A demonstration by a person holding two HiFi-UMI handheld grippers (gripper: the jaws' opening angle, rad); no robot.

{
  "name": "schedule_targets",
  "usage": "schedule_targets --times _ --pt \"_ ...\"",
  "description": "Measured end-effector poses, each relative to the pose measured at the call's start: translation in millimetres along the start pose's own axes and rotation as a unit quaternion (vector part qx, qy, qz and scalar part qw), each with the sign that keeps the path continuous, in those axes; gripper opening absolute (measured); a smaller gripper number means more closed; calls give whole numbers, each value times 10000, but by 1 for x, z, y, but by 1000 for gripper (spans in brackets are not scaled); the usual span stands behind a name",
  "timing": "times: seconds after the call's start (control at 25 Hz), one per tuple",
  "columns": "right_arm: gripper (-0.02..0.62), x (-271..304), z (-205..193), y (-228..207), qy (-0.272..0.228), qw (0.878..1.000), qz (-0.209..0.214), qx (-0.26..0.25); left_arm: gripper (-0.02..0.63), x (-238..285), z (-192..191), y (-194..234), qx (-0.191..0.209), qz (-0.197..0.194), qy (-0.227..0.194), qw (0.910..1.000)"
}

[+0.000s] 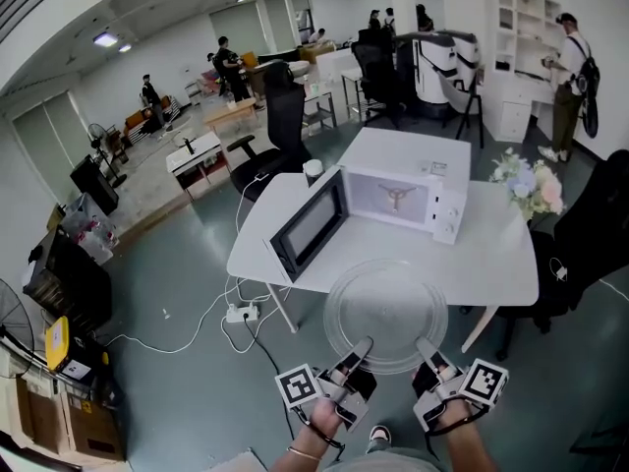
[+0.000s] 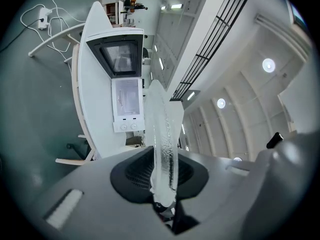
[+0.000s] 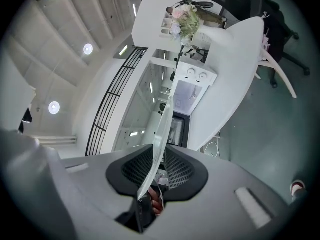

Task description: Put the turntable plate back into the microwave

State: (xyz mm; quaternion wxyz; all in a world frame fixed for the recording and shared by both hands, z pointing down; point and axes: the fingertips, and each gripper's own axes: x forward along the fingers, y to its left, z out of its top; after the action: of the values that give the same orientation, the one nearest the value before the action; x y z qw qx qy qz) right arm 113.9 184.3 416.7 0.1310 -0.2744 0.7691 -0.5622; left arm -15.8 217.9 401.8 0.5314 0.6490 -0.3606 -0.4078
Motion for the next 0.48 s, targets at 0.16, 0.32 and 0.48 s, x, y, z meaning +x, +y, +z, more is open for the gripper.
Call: schedule_targets --times 0.16,0.32,0.48 --pt "69 20 20 -4 87 10000 47 -7 41 22 14 4 31 21 -70 10000" --pt "69 34 30 -10 169 9999 12 0 41 33 25 9 77 70 -139 9998" --pt "69 49 37 -17 228 9997 37 55 43 44 34 17 16 128 -189 9997"
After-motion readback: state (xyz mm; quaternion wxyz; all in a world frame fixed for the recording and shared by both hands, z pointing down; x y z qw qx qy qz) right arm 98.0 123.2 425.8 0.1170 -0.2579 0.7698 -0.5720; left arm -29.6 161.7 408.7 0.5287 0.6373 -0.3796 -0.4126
